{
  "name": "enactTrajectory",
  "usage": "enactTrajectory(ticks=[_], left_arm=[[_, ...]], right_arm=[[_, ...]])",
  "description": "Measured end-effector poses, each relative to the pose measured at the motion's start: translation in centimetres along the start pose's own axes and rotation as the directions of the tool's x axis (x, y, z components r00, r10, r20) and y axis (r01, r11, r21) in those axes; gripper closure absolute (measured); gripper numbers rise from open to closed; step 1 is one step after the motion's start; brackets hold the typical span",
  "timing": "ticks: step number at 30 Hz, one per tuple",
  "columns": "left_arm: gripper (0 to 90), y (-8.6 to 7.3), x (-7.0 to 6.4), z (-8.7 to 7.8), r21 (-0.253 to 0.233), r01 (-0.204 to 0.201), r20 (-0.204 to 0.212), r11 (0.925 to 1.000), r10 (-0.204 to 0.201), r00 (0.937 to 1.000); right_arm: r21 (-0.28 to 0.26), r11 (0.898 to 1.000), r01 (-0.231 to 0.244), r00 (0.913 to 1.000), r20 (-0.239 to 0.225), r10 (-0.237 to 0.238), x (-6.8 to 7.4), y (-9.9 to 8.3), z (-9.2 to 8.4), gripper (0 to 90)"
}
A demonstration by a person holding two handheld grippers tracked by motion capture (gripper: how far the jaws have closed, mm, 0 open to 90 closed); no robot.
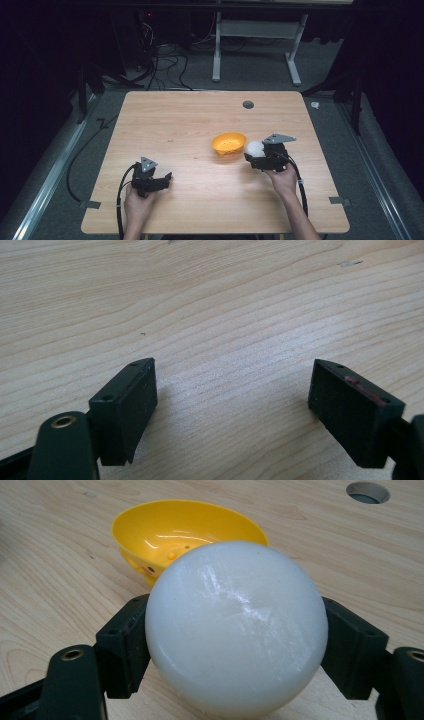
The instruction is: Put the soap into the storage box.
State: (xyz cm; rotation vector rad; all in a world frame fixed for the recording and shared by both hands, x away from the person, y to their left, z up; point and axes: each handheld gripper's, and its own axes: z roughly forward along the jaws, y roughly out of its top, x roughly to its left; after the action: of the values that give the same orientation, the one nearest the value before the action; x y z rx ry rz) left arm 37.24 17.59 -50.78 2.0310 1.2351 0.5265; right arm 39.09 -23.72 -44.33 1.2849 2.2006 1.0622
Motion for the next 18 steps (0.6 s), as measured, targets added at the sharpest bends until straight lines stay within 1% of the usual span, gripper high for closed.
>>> enactTrajectory(ticks=[4, 6, 8, 11, 18], left_arm=[[20.2, 0.0, 0.0, 0.0, 0.0, 0.0, 0.001, 1.0, 0.0, 1.0], [20.2, 0.0, 0.0, 0.0, 0.0, 0.0, 0.0, 1.0, 0.0, 1.0], [20.2, 0.0, 0.0, 0.0, 0.0, 0.0, 0.001, 1.0, 0.0, 1.0], [20.1, 0.0, 0.0, 0.0, 0.0, 0.001, 0.001, 1.0, -0.001, 1.0], [20.2, 0.0, 0.0, 0.0, 0.0, 0.001, 0.002, 1.0, -0.001, 1.0]], right_arm=[[0.007, 1.0, 0.005, 1.0, -0.007, -0.005, 0.1, 0.1, 0.3, 24.9], [0.009, 1.0, -0.006, 0.9999, -0.016, 0.006, 0.2, 0.2, 0.4, 24.9], [0.003, 1.0, 0.007, 0.9998, -0.019, -0.007, 0.4, 0.5, 0.5, 24.9], [-0.004, 1.0, 0.014, 0.9995, -0.028, -0.014, 0.6, 0.9, 0.4, 24.9], [-0.007, 1.0, 0.016, 0.9992, -0.037, -0.017, 0.9, 1.6, 0.6, 25.0]])
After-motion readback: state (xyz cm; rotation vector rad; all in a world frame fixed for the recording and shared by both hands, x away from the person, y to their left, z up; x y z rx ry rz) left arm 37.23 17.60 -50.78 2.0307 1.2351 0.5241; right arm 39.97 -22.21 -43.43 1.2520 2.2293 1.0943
